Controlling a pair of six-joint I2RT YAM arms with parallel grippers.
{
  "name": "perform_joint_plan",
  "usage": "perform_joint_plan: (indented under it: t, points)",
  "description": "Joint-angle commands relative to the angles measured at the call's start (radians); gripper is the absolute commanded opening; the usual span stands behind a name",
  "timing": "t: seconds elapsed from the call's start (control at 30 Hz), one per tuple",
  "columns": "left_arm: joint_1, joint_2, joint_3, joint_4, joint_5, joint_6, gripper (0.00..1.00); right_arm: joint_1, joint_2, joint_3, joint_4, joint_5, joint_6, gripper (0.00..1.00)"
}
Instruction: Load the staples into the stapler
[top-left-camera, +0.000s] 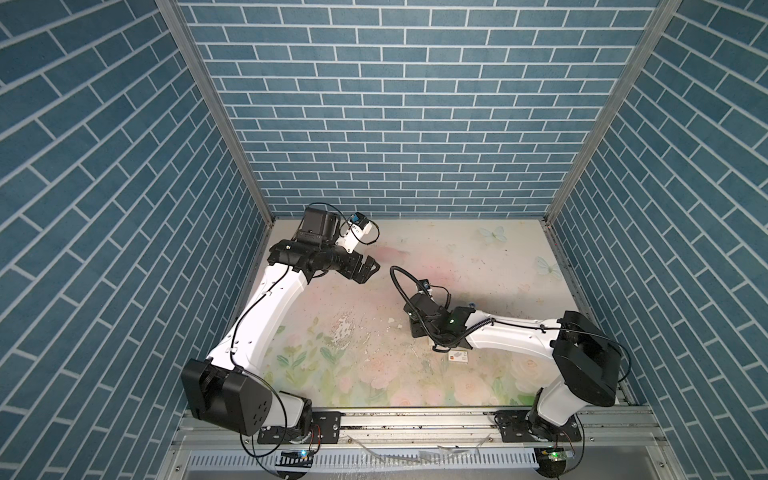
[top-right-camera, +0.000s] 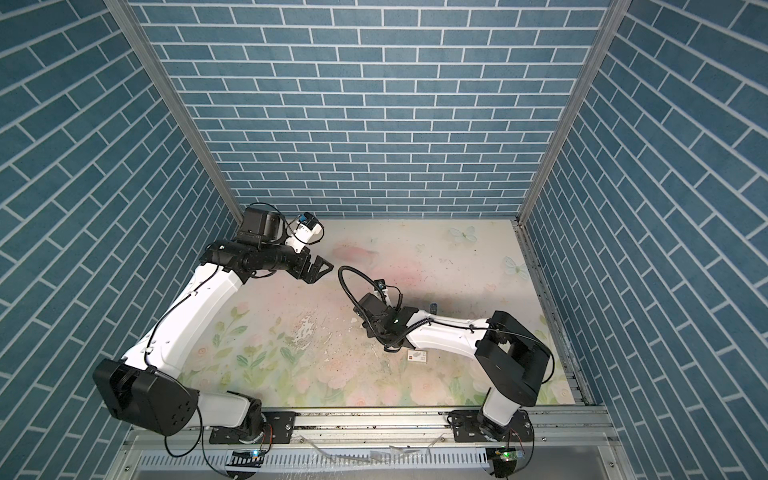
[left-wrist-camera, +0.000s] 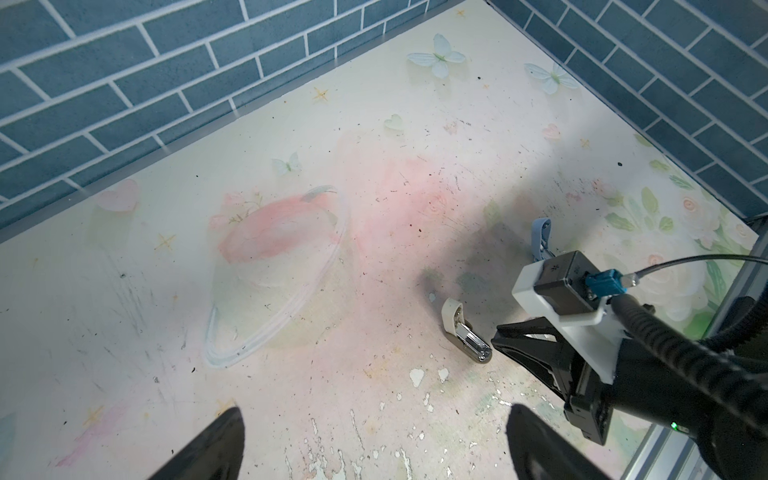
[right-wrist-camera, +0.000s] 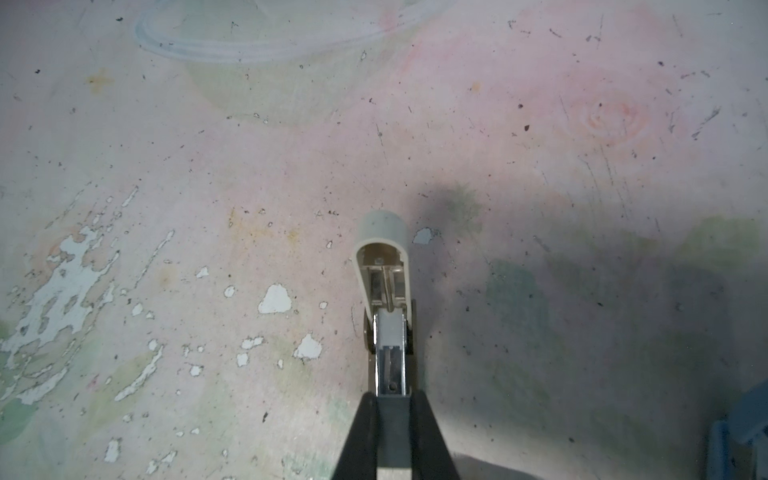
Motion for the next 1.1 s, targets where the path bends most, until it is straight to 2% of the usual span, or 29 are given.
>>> perform_joint_plan:
  t: [0.0,1.07]
  points:
    - [0.013,-0.008,0.009,-0.015,0.015,-0.014,1.00,-0.009,0.013,0.005,0.061,0.002,-0.032,0.12]
    - [0.016,-0.013,-0.022,0.000,0.020,-0.018,1.00,-0.025,0.098,-0.035,0.154,0.007,-0.041,0.12]
